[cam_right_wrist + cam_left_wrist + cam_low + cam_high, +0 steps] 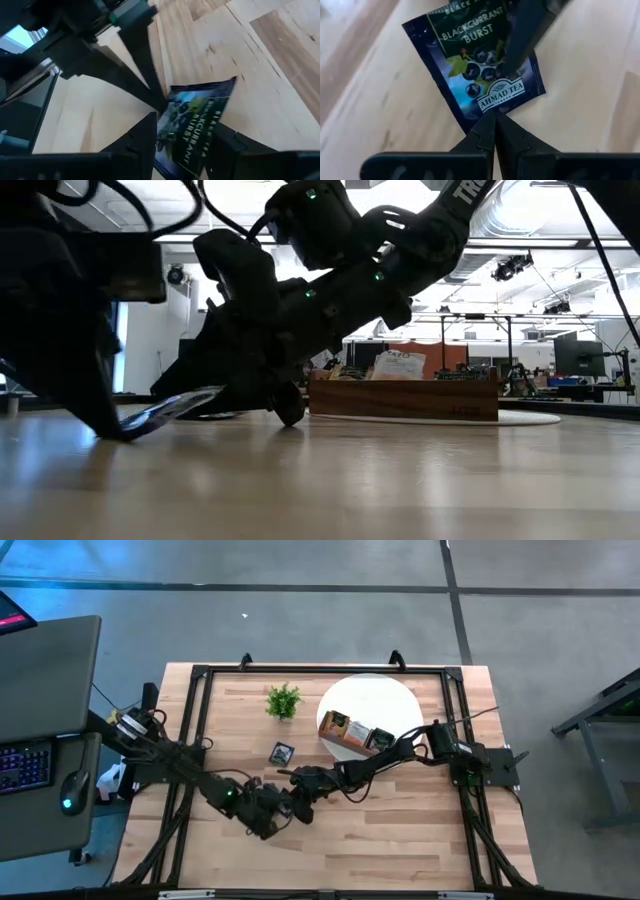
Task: Pick & Place Tea
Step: Put the purple tea bag into the right compartment of the wooden organizer
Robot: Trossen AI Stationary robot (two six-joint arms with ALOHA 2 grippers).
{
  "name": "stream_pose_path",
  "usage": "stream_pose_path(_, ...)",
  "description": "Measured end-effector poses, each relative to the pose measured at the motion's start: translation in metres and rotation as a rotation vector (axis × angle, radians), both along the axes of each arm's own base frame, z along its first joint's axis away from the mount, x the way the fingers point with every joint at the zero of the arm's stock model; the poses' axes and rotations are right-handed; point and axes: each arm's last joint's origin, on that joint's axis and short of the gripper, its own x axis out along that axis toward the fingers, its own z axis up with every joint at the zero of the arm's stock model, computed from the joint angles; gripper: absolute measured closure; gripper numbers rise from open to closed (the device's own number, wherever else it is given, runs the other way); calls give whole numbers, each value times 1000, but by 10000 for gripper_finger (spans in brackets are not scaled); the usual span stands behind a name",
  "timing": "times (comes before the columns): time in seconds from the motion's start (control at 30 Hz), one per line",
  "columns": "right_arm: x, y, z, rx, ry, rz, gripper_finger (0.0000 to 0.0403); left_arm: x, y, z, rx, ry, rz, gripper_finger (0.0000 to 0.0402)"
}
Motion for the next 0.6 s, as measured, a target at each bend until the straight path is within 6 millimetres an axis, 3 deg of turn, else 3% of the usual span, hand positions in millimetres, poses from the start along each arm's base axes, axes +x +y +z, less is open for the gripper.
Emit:
stream_pose_path(0.17,-1,0,-2,-32,17,10,293,6,8,0,19,-8,-15,397)
stream_pose_path(0.43,-3,-7,4,-108,7,60,391,6,8,0,14,0,-25,401)
stream_pose_path(0.6,-13,-23,31,-189,98,66,386,6,8,0,16,0,-24,401)
